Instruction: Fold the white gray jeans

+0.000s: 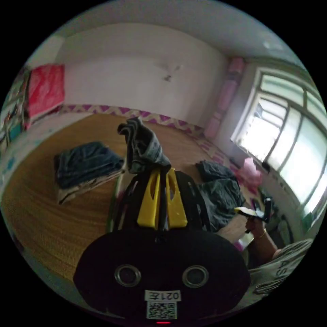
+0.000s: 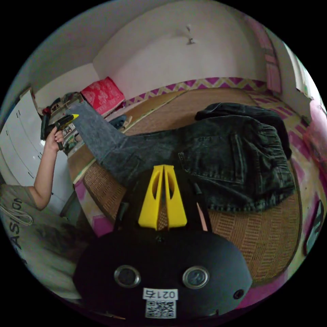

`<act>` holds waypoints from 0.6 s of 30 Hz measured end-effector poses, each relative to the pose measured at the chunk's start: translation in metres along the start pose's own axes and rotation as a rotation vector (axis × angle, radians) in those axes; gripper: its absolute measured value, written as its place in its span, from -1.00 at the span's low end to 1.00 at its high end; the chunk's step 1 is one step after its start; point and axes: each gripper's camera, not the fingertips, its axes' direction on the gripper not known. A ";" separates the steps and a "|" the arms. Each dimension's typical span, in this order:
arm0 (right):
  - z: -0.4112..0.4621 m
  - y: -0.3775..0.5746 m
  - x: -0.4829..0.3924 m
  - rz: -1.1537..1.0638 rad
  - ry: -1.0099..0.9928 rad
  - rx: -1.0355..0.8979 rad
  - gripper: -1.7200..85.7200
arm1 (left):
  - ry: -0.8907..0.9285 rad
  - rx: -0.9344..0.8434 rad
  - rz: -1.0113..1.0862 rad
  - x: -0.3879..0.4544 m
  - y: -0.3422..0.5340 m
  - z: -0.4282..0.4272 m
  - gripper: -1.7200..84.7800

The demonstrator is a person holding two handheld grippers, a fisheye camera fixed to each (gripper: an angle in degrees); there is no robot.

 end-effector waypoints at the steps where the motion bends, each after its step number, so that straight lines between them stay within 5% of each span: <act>1: -0.018 0.013 0.007 0.019 0.003 0.026 -0.97 | 0.021 -0.017 0.082 0.051 0.001 0.019 -0.98; 5: -0.071 0.055 0.031 0.083 0.007 0.088 -0.97 | 0.121 -0.198 0.270 0.202 0.034 0.134 -0.98; 10: -0.108 0.093 0.050 0.124 0.029 0.111 -0.97 | 0.055 -0.565 0.294 0.284 0.124 0.296 -0.98; 18: -0.132 0.117 0.086 0.181 0.003 0.129 -0.96 | 0.094 -0.326 0.310 0.329 0.147 0.280 -0.94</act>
